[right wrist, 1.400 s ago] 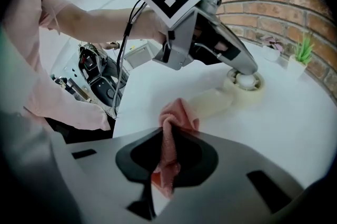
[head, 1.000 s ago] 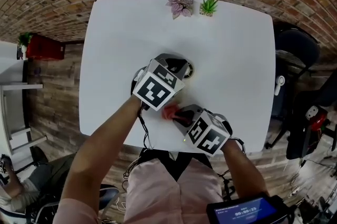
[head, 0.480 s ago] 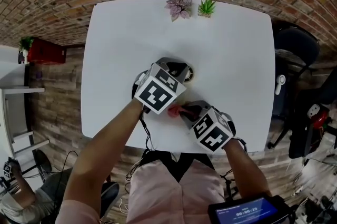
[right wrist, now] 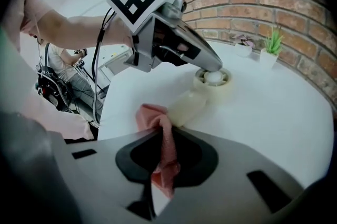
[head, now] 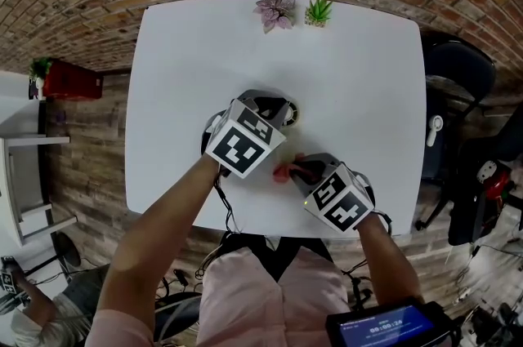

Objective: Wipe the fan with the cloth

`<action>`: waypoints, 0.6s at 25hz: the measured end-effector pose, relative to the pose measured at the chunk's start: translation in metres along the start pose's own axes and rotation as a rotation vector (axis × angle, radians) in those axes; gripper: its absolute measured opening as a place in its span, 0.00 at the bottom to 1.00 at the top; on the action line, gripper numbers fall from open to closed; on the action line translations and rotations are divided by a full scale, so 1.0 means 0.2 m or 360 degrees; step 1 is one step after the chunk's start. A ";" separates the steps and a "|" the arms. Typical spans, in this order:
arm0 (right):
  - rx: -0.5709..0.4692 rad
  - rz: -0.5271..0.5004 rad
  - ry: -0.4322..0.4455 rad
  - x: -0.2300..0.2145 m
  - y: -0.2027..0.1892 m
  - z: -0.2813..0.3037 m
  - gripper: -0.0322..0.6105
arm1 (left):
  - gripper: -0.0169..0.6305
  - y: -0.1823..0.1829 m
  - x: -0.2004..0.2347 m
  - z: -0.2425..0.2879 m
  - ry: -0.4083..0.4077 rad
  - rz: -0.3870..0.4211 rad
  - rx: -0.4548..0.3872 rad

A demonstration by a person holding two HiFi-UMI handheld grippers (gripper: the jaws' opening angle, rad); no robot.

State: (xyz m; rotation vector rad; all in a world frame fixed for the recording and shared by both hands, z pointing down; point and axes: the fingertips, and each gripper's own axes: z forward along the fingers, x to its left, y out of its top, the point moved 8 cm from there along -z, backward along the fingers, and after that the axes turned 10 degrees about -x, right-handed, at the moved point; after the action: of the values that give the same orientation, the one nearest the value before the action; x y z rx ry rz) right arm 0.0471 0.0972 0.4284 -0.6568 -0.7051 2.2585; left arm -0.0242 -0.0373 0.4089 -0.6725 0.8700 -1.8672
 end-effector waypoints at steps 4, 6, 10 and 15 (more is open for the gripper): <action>0.0005 0.0021 -0.0050 -0.05 -0.04 -0.05 0.11 | 0.04 -0.01 0.00 -0.01 0.0018 0.0013 0.0015; 0.0004 0.0043 -0.0081 -0.08 -0.06 -0.08 0.11 | 0.04 -0.01 0.00 -0.01 0.0022 0.0013 0.0021; -0.0001 0.0097 -0.0151 -0.15 -0.09 -0.14 0.11 | 0.04 -0.01 0.00 -0.02 0.0029 0.0007 0.0033; -0.0017 0.0156 -0.0276 -0.25 -0.13 -0.20 0.11 | 0.04 -0.03 -0.01 -0.03 0.0033 0.0023 0.0043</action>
State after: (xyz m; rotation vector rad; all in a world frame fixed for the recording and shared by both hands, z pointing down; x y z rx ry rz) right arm 0.1165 0.0895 0.4285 -0.5144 -0.7836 2.4250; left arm -0.0307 -0.0312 0.4086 -0.6297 0.8591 -1.8729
